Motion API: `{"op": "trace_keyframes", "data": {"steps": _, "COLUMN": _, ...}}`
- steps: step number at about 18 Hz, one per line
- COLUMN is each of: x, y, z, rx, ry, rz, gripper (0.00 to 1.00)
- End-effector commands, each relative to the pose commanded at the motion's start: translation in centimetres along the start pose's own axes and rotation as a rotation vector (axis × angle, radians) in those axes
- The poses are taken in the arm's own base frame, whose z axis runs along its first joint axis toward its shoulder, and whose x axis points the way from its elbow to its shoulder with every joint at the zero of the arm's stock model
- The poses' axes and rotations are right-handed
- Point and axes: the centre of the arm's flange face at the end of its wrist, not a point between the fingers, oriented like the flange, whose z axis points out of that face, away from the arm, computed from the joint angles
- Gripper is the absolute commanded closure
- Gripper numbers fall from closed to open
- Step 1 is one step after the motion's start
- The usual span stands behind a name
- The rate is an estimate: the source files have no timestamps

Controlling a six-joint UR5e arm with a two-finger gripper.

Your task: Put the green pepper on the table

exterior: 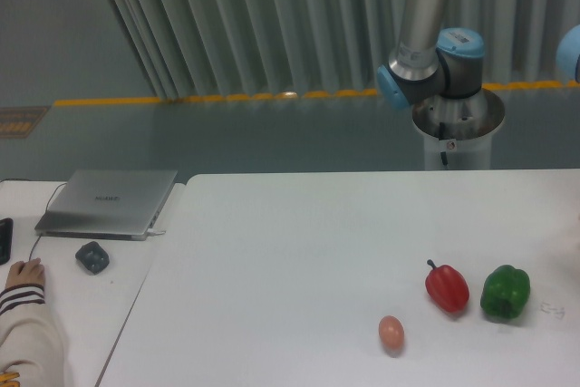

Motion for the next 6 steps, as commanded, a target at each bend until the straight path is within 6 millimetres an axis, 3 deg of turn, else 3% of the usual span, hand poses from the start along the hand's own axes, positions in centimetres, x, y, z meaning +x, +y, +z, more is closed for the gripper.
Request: {"op": "trace_keyframes", "data": {"steps": 6, "x": 0.02, "y": -0.05, "z": 0.07, "rx": 0.005, "ry": 0.001, "rz": 0.000, "gripper": 0.00}}
